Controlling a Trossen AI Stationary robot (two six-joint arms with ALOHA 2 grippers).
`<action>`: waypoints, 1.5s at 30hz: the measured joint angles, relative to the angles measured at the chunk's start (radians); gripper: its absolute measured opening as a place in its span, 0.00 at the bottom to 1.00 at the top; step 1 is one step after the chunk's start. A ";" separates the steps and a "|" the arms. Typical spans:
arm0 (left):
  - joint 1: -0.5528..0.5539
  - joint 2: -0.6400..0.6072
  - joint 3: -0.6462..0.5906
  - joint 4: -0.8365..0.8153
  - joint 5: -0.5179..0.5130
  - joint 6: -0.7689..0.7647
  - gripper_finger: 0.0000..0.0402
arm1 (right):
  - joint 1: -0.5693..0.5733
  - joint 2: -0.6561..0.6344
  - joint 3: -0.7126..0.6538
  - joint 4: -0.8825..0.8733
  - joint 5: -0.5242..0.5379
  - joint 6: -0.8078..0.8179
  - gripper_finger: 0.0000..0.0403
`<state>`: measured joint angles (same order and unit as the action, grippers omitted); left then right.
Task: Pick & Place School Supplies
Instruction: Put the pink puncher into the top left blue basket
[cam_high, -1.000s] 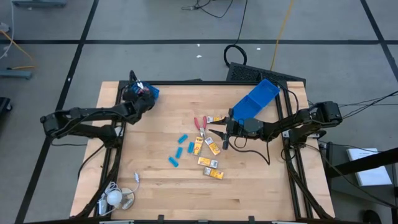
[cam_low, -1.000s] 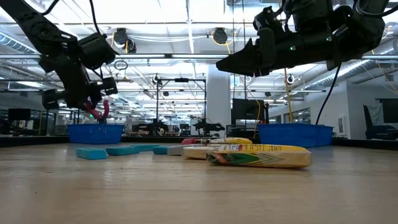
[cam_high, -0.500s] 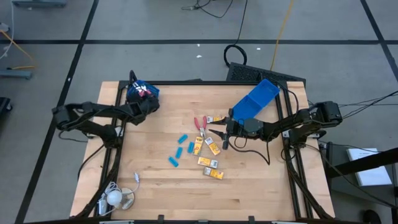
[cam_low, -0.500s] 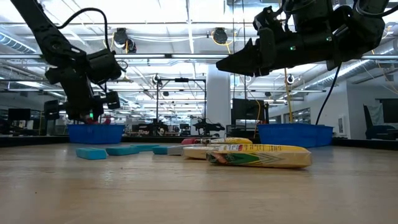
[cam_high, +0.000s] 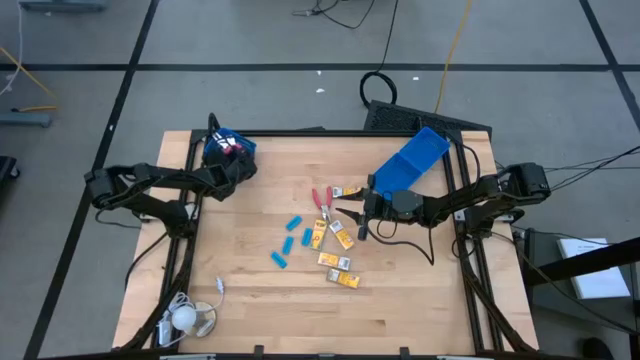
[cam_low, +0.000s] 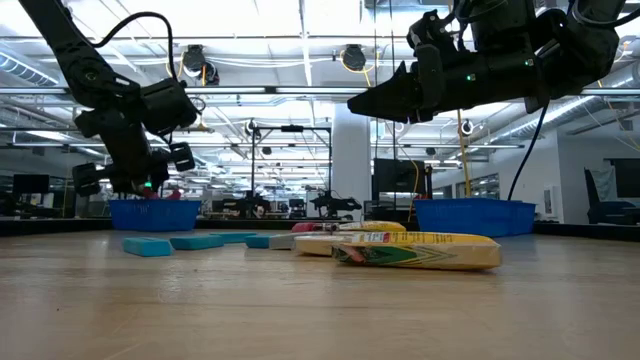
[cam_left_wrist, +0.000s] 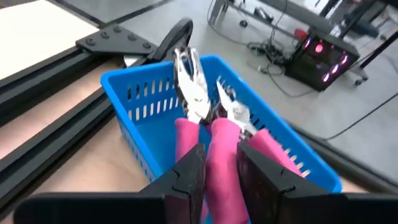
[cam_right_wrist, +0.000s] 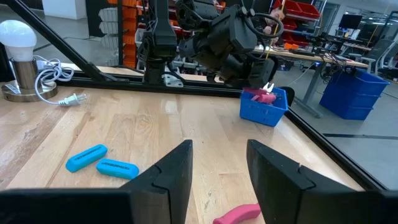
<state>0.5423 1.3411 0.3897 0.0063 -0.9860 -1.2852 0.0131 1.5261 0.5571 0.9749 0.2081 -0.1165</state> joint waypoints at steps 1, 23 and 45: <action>0.000 0.000 0.000 0.001 -0.014 -0.001 0.23 | 0.000 0.000 0.000 0.000 0.000 0.000 0.35; 0.083 0.077 0.003 0.031 0.061 0.031 0.23 | 0.000 0.000 0.000 0.000 0.000 0.000 0.35; 0.040 0.038 0.000 0.078 0.080 0.232 0.23 | 0.000 0.000 0.000 0.000 -0.001 0.000 0.35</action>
<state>0.5819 1.3788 0.3897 0.0839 -0.9058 -1.0531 0.0132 1.5261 0.5571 0.9749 0.2073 -0.1165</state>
